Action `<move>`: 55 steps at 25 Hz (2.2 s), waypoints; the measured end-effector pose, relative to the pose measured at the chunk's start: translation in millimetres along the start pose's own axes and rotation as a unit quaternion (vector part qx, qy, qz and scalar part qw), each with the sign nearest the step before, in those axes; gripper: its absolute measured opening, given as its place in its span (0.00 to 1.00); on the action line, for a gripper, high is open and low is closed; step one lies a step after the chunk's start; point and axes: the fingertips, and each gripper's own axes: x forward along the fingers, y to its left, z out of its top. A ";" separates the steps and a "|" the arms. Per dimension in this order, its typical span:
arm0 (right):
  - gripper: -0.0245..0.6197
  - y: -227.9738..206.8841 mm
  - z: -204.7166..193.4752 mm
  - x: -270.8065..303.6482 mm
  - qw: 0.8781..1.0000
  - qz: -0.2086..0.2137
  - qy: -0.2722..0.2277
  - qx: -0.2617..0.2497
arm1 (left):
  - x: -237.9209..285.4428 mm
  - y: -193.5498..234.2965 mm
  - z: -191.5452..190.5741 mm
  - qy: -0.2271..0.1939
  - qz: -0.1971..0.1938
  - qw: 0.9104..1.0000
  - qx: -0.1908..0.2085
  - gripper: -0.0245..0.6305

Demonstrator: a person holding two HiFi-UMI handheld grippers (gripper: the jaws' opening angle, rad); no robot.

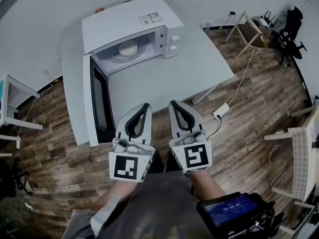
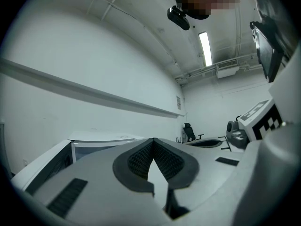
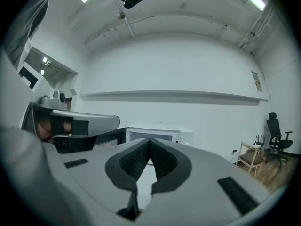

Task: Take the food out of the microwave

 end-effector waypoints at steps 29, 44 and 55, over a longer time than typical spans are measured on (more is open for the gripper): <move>0.05 -59.0 23.4 181.6 0.979 0.198 -0.050 -0.024 | 120.7 87.0 -1.7 -0.006 0.204 0.979 0.006 0.05; 0.05 -56.2 -4.6 240.3 0.953 0.300 -0.026 -0.025 | 144.1 131.0 -10.3 0.007 0.320 0.947 0.017 0.05; 0.05 -28.2 -48.8 278.3 0.954 0.298 0.022 -0.038 | 135.3 181.9 -49.4 0.002 0.336 0.942 -0.005 0.05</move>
